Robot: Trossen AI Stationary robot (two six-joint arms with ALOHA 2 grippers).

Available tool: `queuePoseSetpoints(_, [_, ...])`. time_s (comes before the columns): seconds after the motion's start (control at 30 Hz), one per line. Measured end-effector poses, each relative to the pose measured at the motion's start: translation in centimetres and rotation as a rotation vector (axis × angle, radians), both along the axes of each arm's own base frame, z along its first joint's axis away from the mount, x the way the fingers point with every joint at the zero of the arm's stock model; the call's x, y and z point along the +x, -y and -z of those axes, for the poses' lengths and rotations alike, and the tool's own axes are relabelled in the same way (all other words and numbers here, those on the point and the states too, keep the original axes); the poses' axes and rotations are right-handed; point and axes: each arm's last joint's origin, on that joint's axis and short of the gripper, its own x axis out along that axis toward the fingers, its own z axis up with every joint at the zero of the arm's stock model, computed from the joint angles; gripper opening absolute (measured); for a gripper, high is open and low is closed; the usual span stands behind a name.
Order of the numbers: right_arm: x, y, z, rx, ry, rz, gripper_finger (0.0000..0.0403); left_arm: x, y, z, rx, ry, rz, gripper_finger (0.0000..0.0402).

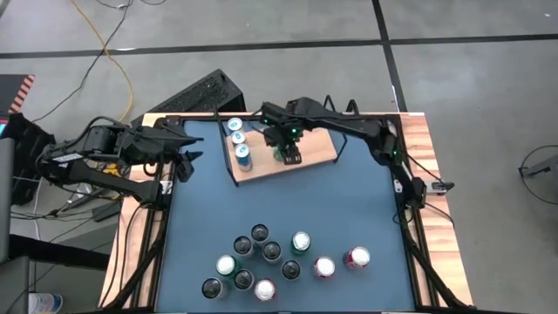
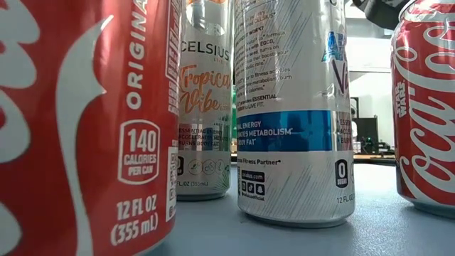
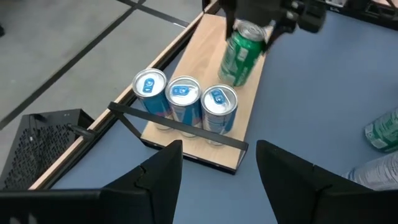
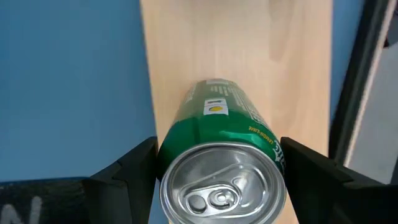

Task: Place canned beverage on shelf
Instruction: Put the top right green soda can on the shelf

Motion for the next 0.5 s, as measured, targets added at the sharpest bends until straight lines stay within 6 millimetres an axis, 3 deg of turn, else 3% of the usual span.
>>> queuePoseSetpoints(0.5, [1.11,-1.04,0.52,0.035,0.032,-0.088,0.0291,-0.01,-0.02,-0.01,-0.001,0.005,-0.013,0.0193])
